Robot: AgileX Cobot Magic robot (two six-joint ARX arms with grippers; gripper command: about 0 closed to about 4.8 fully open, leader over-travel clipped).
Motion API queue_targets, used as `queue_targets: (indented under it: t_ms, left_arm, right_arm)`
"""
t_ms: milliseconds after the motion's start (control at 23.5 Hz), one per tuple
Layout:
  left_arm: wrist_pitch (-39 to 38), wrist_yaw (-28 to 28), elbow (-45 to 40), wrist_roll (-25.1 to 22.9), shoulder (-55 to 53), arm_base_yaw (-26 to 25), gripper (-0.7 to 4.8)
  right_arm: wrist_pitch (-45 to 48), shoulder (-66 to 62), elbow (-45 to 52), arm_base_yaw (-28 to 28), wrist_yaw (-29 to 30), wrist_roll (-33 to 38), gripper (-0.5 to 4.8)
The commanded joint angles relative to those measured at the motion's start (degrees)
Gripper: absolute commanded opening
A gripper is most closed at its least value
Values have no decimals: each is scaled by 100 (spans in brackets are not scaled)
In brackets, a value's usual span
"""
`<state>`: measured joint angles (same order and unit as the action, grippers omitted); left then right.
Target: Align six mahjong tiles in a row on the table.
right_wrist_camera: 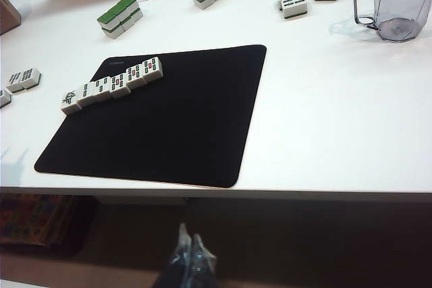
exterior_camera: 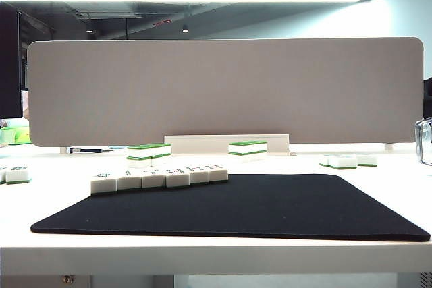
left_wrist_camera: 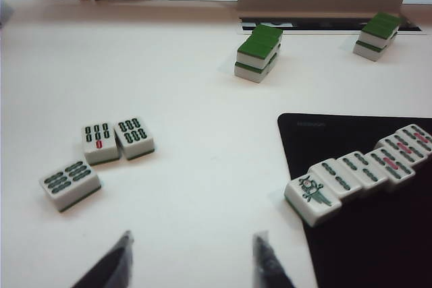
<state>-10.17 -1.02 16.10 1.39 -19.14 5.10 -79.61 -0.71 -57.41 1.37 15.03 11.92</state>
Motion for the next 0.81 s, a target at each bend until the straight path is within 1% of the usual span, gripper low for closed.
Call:
queue_targets:
  t_ms: [43, 298, 511, 554, 724, 809]
  left_arm:
    - [586, -15, -597, 216, 632, -133, 223]
    - [673, -31, -1217, 251, 1305, -632, 223]
    - [643, -11, -1578, 205, 1781, -649, 223]
    - [378, -13, -1576, 208, 1910, -649, 223]
    - [284, -13, -1576, 201, 1906, -649, 223]
    - [15, -13, -1576, 203, 1906, -649, 223]
  right_arm:
    - [50, 70, -11, 0, 11, -17, -1]
    - [50, 70, -11, 0, 11, -17, -1]
    - [50, 70, -11, 0, 11, -17, -1]
    - [50, 70, -11, 0, 11, -15, -1]
    - [50, 70, -11, 0, 11, -17, -1]
    - [50, 70, -11, 0, 11, -17, -1]
